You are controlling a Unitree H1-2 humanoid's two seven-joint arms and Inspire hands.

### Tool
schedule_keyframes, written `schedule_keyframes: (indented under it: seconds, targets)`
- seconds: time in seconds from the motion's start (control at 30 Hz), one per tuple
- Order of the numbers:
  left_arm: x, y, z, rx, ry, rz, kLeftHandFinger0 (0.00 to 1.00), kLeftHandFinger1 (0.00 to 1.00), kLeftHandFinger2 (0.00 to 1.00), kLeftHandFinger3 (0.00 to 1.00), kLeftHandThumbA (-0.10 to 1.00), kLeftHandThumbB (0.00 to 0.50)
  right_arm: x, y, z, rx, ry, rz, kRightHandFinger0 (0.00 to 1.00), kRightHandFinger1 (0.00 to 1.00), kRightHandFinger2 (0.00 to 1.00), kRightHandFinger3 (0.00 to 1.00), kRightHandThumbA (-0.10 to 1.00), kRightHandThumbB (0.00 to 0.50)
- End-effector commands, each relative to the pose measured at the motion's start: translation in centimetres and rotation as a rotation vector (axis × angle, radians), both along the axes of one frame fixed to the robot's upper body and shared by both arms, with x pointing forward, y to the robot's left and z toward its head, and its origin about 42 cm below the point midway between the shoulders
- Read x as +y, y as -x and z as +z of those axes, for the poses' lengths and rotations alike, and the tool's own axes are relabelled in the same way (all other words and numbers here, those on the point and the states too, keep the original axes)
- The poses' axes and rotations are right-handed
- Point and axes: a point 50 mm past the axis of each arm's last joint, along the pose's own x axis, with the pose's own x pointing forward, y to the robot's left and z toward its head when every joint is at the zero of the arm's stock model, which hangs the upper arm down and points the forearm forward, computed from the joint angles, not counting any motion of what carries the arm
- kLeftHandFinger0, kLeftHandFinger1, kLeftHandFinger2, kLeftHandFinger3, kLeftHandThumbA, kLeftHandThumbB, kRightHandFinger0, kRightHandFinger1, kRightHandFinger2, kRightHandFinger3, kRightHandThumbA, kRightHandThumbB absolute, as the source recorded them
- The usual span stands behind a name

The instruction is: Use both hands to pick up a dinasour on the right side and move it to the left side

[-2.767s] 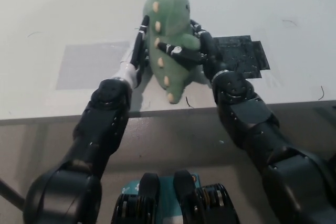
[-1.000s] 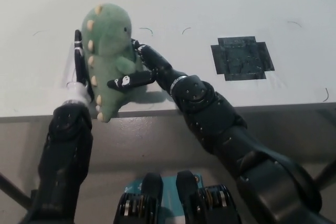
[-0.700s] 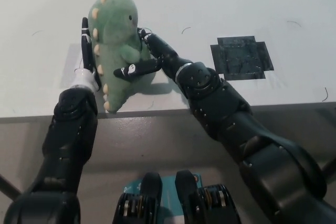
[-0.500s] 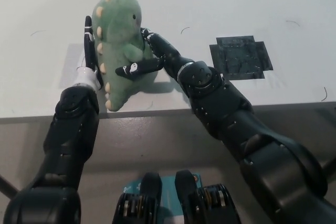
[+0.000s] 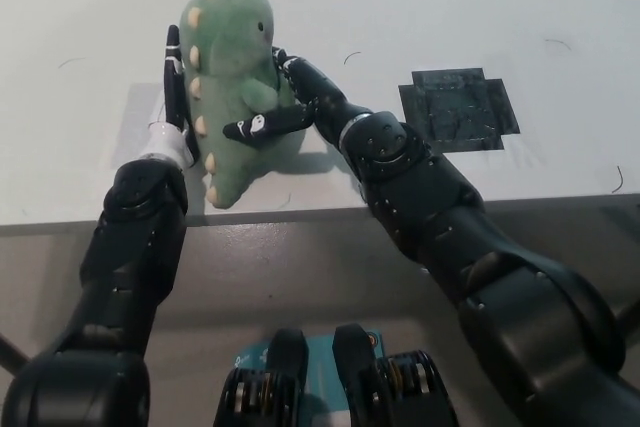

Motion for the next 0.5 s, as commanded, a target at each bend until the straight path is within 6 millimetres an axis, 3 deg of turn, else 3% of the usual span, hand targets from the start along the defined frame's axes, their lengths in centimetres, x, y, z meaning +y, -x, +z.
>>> schedule_keyframes:
  seconds: [0.0, 0.17, 0.23, 0.27, 0.43, 0.47]
  targets:
    - [-0.3, -1.0, 3.6, -0.083, 0.042, -0.080, 1.00, 1.00, 1.00, 1.00, 1.00, 0.465, 1.8, -0.1, 3.6, -0.154, -0.063, 0.055, 1.00, 1.00, 1.00, 1.00, 1.00, 0.016]
    - [3.0, -0.4, 4.3, -0.103, 0.039, -0.049, 1.00, 1.00, 1.00, 1.00, 1.00, 0.491, -0.6, -1.2, 4.7, -0.131, -0.142, 0.017, 1.00, 1.00, 1.00, 1.00, 1.00, 0.110]
    - [3.2, -0.3, 4.4, -0.104, 0.036, -0.049, 1.00, 1.00, 1.00, 1.00, 1.00, 0.491, -0.7, -1.3, 4.8, -0.131, -0.144, 0.016, 1.00, 1.00, 1.00, 1.00, 1.00, 0.112]
    - [4.4, -0.1, 4.7, -0.127, -0.010, -0.048, 1.00, 1.00, 1.00, 1.00, 1.00, 0.500, -1.5, -1.5, 5.0, -0.120, -0.170, -0.001, 1.00, 1.00, 1.00, 1.00, 1.00, 0.130]
    - [6.3, 0.4, 5.3, -0.147, -0.042, -0.043, 1.00, 1.00, 1.00, 1.00, 1.00, 0.500, -2.9, -1.9, 5.0, -0.120, -0.184, -0.011, 1.00, 1.00, 1.00, 1.00, 1.00, 0.141]
    - [6.6, 0.5, 5.2, -0.146, -0.042, -0.038, 1.00, 1.00, 1.00, 1.00, 1.00, 0.500, -3.2, -2.0, 4.9, -0.093, -0.202, -0.012, 1.00, 1.00, 1.00, 1.00, 1.00, 0.096]
